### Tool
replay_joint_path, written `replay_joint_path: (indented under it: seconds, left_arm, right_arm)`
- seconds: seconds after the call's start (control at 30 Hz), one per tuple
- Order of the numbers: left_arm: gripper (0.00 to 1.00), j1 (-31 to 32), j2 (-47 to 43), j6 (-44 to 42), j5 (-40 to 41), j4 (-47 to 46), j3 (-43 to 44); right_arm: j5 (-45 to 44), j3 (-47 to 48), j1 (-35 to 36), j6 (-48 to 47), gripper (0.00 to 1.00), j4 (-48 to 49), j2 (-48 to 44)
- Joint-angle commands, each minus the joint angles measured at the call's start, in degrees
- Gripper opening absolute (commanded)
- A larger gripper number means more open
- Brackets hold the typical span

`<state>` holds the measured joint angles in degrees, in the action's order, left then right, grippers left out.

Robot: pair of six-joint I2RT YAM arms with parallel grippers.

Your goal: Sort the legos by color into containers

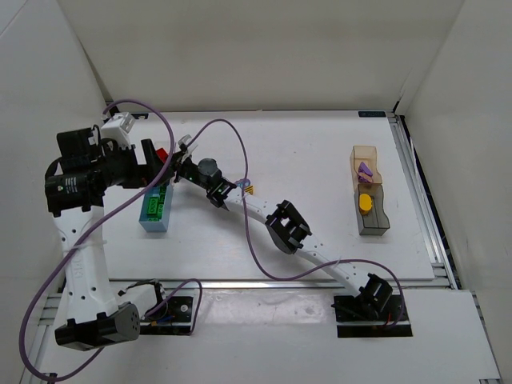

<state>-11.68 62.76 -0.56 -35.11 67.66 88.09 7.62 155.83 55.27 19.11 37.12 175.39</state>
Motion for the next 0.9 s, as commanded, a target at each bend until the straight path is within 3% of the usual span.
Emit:
replay_joint_path:
  seconds: [0.0,0.3,0.6,0.73,0.8,0.87]
  left_arm:
    - [0.99,-0.27,-0.62,0.12,-1.71,-0.68,-0.29]
    - [1.00,-0.36,-2.47,0.29,-3.03,-2.00,-1.35]
    - [1.00,-0.36,-3.35,2.93,-4.00,-6.75,-2.40]
    - [0.99,-0.36,-3.09,4.60,-5.75,-9.73,-3.89]
    - [1.00,-0.36,-2.21,4.95,-6.19,-11.32,-3.72]
    - [0.99,-0.36,-1.42,5.21,-6.20,-12.89,-3.37]
  right_arm:
    - [-0.68,2.55,0.37,-1.01,0.91,2.51,0.57]
    - [0.11,-2.28,-0.59,-3.55,0.91,4.10,-5.75]
    - [5.21,-10.72,-9.20,-6.28,0.89,0.94,-16.12]
    - [7.93,-8.53,-14.04,-9.08,0.89,-10.18,-22.79]
    - [9.51,-4.16,-16.75,-10.49,0.97,-17.75,-24.56]
    - [11.62,-3.69,-18.60,-12.07,0.99,-26.96,-28.50]
